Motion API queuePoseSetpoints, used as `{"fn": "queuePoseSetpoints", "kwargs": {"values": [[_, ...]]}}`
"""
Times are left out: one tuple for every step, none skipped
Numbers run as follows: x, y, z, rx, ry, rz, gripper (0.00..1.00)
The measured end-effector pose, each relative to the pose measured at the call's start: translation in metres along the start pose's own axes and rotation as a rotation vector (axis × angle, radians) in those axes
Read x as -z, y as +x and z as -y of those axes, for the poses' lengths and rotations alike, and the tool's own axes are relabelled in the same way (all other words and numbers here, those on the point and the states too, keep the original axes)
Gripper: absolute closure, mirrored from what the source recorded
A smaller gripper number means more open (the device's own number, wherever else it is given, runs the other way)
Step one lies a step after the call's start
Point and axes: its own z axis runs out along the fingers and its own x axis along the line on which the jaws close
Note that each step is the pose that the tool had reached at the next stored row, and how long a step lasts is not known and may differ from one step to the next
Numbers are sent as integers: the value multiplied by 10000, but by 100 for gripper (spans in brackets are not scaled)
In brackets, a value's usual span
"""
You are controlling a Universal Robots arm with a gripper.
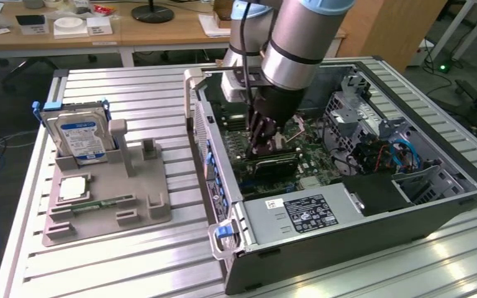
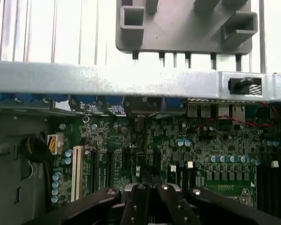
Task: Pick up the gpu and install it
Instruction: 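Press down on the gpu until it lock into place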
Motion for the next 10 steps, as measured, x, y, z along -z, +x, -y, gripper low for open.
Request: {"fn": "queuePoseSetpoints", "kwargs": {"values": [[-3, -1, -11, 7, 139, 1, 90], [-5, -1, -29, 11, 210, 0, 90], [-7, -1, -56, 12, 230, -2, 90], [-11, -1, -86, 12, 235, -1, 90], [-14, -1, -110, 11, 237, -1, 90], [-17, -1, -129, 11, 238, -1, 90], [-19, -1, -142, 11, 238, -1, 90], [-19, 4, -147, 12, 238, -3, 90], [-20, 9, -149, 12, 238, -6, 90], [-22, 12, -151, 12, 238, -7, 90]]}}
